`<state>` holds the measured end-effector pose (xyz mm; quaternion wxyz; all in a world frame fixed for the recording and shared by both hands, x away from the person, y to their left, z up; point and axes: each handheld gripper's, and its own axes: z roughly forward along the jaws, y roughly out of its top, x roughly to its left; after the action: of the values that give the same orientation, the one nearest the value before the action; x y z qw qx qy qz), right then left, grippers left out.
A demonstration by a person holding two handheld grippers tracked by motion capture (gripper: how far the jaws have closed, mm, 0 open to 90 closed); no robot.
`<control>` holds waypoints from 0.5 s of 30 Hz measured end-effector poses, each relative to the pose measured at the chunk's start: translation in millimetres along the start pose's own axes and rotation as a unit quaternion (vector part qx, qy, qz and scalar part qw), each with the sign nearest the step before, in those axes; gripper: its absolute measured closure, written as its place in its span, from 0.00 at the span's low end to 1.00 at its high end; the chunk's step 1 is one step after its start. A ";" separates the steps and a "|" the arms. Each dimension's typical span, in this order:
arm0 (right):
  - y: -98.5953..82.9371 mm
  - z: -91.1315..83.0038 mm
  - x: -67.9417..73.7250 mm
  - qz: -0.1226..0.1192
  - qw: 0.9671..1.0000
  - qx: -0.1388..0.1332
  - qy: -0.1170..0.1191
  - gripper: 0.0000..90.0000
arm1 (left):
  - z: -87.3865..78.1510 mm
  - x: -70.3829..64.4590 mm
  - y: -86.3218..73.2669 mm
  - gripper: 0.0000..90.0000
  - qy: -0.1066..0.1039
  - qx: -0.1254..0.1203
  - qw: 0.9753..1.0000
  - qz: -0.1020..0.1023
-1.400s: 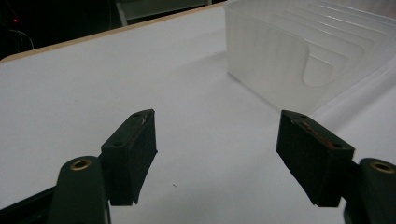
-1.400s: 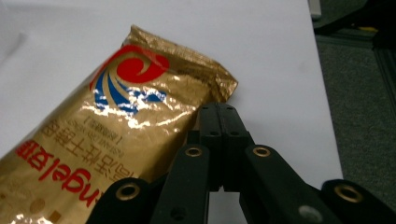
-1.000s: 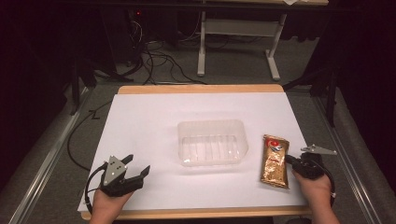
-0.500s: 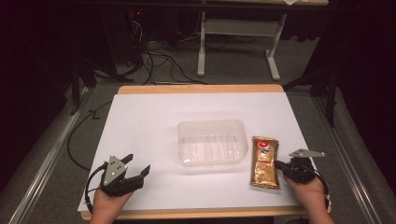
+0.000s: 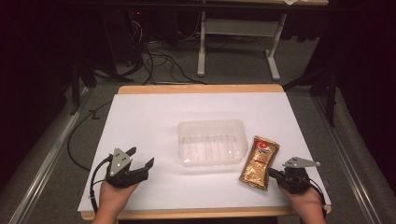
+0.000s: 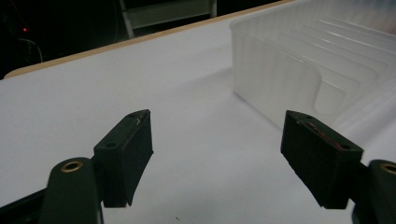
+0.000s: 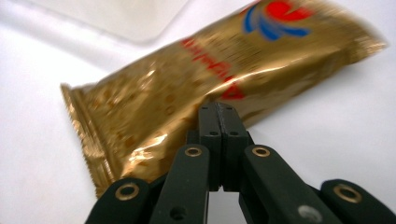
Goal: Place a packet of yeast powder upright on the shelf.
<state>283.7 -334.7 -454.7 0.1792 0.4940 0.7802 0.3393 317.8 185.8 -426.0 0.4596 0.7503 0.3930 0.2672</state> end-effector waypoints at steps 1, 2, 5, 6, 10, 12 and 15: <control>0.0 -3.9 -2.4 0.012 1.000 -0.011 -0.007 1.00 | 0.7 0.4 0.0 0.28 0.003 0.003 1.000 -0.001; 0.0 -6.8 -6.0 0.020 0.999 -0.023 -0.013 1.00 | 1.1 0.6 -0.2 0.28 0.005 0.005 1.000 -0.002; 2.8 -8.9 -16.1 0.033 0.998 -0.046 -0.032 1.00 | -2.2 2.2 -1.7 0.27 0.010 0.003 1.000 -0.006; 5.3 -7.5 -19.5 0.036 0.997 -0.052 -0.035 1.00 | -4.2 2.9 -2.5 0.27 0.011 0.002 1.000 -0.008; 22.7 6.2 -31.9 0.043 0.995 -0.066 -0.056 1.00 | -12.8 6.3 -8.2 0.27 0.025 0.005 1.000 -0.011; 33.1 16.3 -39.2 0.051 0.994 -0.065 -0.068 1.00 | -18.5 8.6 -12.1 0.27 0.034 0.008 0.999 -0.013; 47.9 32.4 -49.6 0.054 0.994 -0.066 -0.075 1.00 | -29.7 11.9 -17.9 0.27 0.048 0.009 0.999 -0.020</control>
<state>356.9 -354.0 -446.5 0.2509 0.5462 0.7127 0.3615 295.6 214.7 -428.7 0.4389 0.7324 0.4321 0.2904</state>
